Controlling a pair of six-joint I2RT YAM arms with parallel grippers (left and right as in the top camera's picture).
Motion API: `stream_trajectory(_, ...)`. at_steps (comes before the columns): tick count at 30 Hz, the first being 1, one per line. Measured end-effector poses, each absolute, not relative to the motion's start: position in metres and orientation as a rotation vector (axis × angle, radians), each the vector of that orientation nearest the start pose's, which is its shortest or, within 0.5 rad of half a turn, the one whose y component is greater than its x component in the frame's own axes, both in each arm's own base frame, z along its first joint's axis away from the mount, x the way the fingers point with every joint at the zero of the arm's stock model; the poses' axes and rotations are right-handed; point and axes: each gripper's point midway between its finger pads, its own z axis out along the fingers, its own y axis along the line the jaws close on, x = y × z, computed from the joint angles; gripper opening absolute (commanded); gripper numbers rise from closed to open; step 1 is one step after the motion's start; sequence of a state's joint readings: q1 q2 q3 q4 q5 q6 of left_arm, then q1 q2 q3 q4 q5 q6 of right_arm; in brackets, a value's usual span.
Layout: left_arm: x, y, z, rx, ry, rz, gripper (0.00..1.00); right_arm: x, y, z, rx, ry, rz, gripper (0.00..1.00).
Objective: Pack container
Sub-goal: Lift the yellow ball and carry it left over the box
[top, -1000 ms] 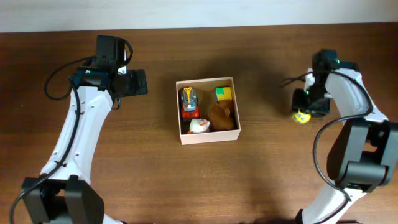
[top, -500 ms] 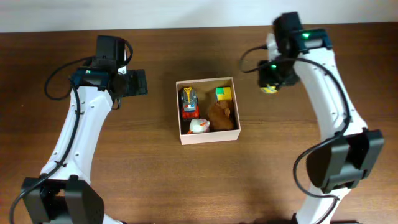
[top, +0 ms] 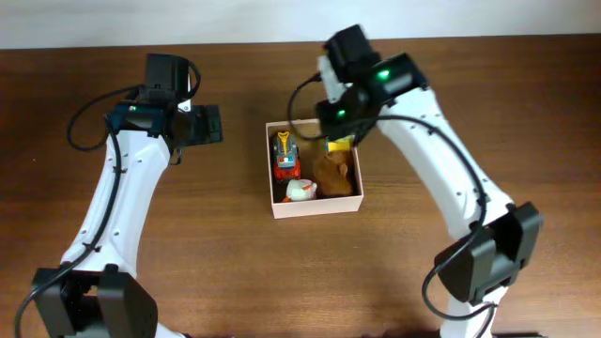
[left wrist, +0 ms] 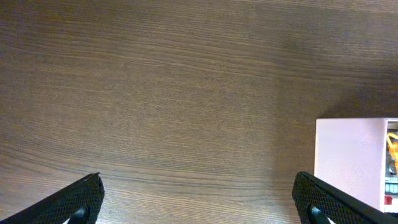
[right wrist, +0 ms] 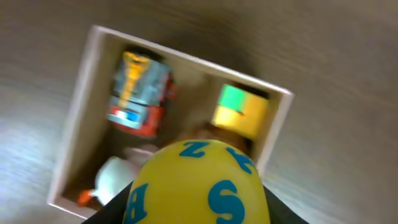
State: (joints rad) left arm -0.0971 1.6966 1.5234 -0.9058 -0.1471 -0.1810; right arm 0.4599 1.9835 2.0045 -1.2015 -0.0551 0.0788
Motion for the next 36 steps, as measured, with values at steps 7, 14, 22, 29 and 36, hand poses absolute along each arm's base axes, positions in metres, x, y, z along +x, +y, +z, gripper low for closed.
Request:
stream_trajectory(7, 0.421, -0.015, 0.177, -0.160, 2.629, 0.101, 0.99, 0.412, 0.235, 0.188, -0.588, 2.683, 0.239, 0.46)
stream_trajectory(14, 0.421, -0.015, 0.177, -0.160, 2.628, 0.101, 0.99, 0.419, 0.239, 0.139, -0.605, 2.774, 0.205, 0.46)
stream_trajectory(22, 0.421, -0.015, 0.177, -0.160, 2.629, 0.101, 0.99, 0.423, 0.240, 0.114, -0.610, 2.811, 0.188, 0.47)
stream_trajectory(29, 0.421, -0.015, 0.177, -0.160, 2.629, 0.101, 0.99, 0.426, 0.242, 0.115, -0.599, 2.799, 0.194, 0.67)
stream_trajectory(36, 0.420, -0.016, 0.177, -0.159, 2.630, 0.101, 0.99, 0.427, 0.243, 0.115, -0.604, 2.790, 0.195, 0.84)
